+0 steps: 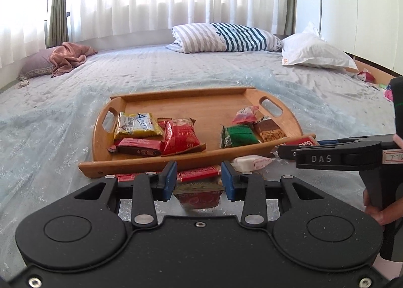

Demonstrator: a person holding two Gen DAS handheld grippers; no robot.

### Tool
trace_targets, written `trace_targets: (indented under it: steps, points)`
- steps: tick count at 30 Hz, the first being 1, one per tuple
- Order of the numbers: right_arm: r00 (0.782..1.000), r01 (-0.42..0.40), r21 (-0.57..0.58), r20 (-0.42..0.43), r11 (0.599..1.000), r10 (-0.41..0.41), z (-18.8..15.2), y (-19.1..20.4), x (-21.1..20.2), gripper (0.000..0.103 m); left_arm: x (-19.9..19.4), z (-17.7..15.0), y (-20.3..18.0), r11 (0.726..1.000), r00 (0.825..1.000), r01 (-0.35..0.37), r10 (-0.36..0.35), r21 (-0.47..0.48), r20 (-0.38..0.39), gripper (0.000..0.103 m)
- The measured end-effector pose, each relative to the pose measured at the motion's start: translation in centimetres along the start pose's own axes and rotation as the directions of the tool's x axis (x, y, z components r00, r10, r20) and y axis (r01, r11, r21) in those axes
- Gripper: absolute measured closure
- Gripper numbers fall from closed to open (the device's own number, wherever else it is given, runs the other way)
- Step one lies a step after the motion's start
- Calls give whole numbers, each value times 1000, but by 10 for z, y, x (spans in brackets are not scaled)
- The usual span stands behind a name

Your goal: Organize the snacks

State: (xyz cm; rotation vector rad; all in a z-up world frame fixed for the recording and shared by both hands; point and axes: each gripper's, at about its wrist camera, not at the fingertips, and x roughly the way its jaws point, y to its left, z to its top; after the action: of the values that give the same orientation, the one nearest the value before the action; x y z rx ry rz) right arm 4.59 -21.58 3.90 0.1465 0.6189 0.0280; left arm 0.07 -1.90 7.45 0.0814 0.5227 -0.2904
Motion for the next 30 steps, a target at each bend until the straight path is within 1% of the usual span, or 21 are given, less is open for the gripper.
trace_targets:
  steps: [3,8,14,21,26,29,30]
  points:
    - [1000,-9,5,18,1000,8,4,-1,-6,39,-1,4,-2,1000,1000,-8,7,14,19,67]
    - [999,-8,2,32,1000,7,8,0,-10,39,-4,13,-2,1000,998,0,-2,30,59,67]
    - [999,-11,22,39,1000,11,10,-2,-10,38,-7,27,1,999,994,-20,17,29,110,67]
    - [998,-22,23,56,999,21,17,-1,-10,38,-4,39,5,999,989,-44,40,21,142,67]
    - [997,-30,19,67,999,29,24,1,-8,38,-1,45,9,999,988,-49,45,19,148,66]
    - [997,-38,11,67,999,37,26,2,-7,38,-2,46,12,999,990,-41,41,-2,136,65]
    - [997,-39,8,65,999,38,26,2,-7,38,-3,46,13,999,990,-37,38,-12,132,57]
